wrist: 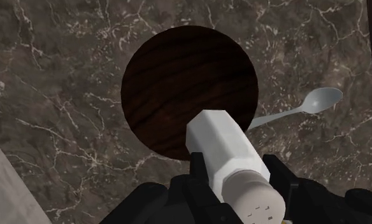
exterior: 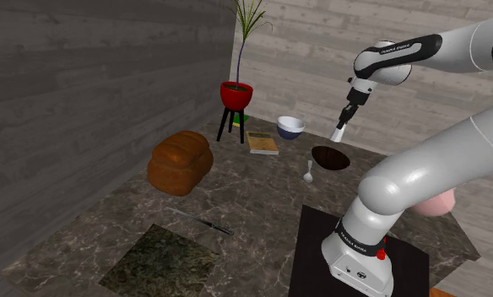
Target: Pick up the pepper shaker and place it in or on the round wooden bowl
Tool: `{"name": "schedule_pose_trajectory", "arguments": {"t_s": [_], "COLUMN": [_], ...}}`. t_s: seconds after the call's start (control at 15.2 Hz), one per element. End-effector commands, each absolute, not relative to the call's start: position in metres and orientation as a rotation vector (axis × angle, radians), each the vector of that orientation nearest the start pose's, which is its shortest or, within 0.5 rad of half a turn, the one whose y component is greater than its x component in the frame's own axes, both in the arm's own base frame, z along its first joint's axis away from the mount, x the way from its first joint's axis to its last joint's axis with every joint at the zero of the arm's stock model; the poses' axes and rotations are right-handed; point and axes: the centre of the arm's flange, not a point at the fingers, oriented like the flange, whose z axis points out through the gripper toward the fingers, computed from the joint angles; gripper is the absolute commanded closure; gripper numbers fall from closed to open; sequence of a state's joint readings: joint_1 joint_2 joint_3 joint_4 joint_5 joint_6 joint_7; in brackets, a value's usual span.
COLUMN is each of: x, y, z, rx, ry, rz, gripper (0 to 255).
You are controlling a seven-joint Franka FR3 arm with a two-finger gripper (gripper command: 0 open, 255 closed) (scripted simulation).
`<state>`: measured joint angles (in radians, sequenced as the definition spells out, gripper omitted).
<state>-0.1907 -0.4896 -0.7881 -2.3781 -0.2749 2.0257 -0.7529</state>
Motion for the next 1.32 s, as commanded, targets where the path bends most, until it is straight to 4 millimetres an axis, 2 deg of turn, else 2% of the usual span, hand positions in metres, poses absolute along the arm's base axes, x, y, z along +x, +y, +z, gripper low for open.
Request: {"name": "schedule_pose_trajectory", "arguments": {"t_s": [0.0, 1.06, 1.25], "x": [0.210, 0.210, 0.210], "y": [-0.398, -0.398, -0.398], "z": [0.446, 0.362, 0.358], "rx": [-3.097, -3.097, -3.097], "ry": [0.070, 0.070, 0.070], "rz": [-0.133, -0.133, -0.133], "gripper": [255, 255, 255]}}
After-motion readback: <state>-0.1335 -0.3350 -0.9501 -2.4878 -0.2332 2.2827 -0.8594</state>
